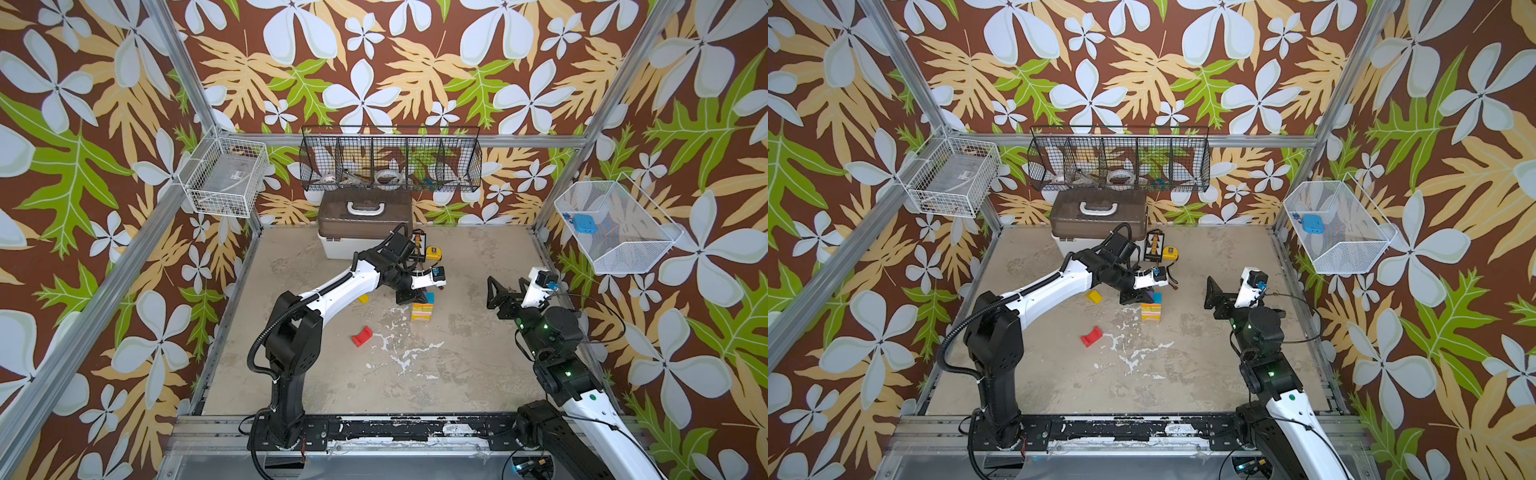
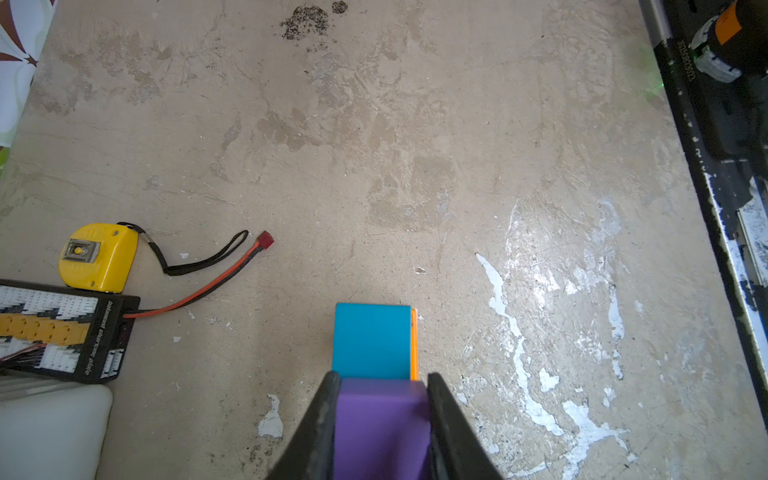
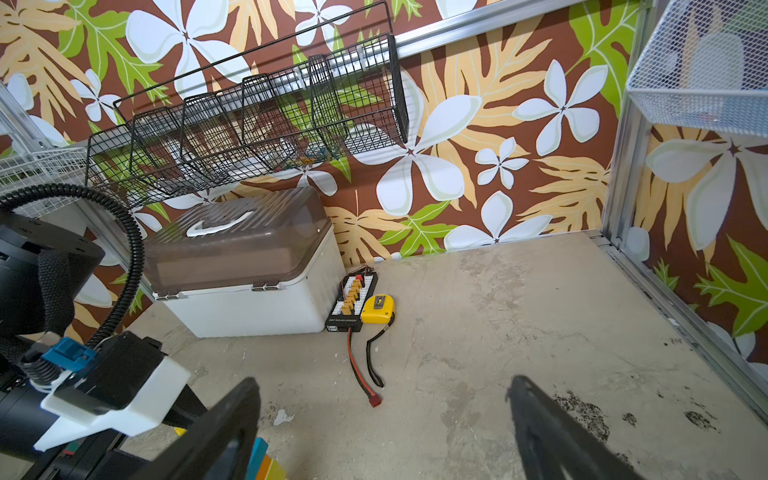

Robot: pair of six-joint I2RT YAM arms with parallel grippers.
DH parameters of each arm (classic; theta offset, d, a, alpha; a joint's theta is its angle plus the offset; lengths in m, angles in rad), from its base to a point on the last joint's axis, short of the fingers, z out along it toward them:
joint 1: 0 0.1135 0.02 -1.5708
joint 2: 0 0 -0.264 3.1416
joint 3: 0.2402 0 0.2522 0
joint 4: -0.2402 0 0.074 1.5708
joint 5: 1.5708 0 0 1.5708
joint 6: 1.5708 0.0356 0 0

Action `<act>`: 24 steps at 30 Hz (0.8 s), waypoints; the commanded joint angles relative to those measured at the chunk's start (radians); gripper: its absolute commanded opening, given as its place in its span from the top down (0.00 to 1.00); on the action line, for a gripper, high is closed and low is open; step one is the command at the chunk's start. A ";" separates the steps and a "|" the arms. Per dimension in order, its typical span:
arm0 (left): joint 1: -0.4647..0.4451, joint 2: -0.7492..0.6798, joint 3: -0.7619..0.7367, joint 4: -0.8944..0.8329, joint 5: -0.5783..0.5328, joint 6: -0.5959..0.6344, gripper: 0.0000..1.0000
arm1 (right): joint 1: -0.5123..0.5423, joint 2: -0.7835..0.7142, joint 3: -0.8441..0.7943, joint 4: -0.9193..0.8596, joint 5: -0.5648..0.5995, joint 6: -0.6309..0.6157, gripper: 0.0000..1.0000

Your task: Build the wood block tower

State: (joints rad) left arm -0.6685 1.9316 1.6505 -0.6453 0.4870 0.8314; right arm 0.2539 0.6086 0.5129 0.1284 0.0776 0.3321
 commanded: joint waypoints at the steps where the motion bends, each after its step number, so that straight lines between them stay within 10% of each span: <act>1: 0.001 0.003 0.004 -0.022 -0.016 -0.008 0.93 | 0.000 -0.003 0.004 0.005 -0.006 -0.011 0.07; 24: 0.001 -0.033 -0.038 0.030 -0.012 -0.006 0.80 | 0.001 -0.001 0.019 -0.009 -0.027 0.001 0.07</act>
State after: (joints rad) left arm -0.6685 1.9060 1.6146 -0.6342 0.4648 0.8173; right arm 0.2539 0.6102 0.5247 0.1184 0.0532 0.3332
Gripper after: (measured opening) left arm 0.321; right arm 0.934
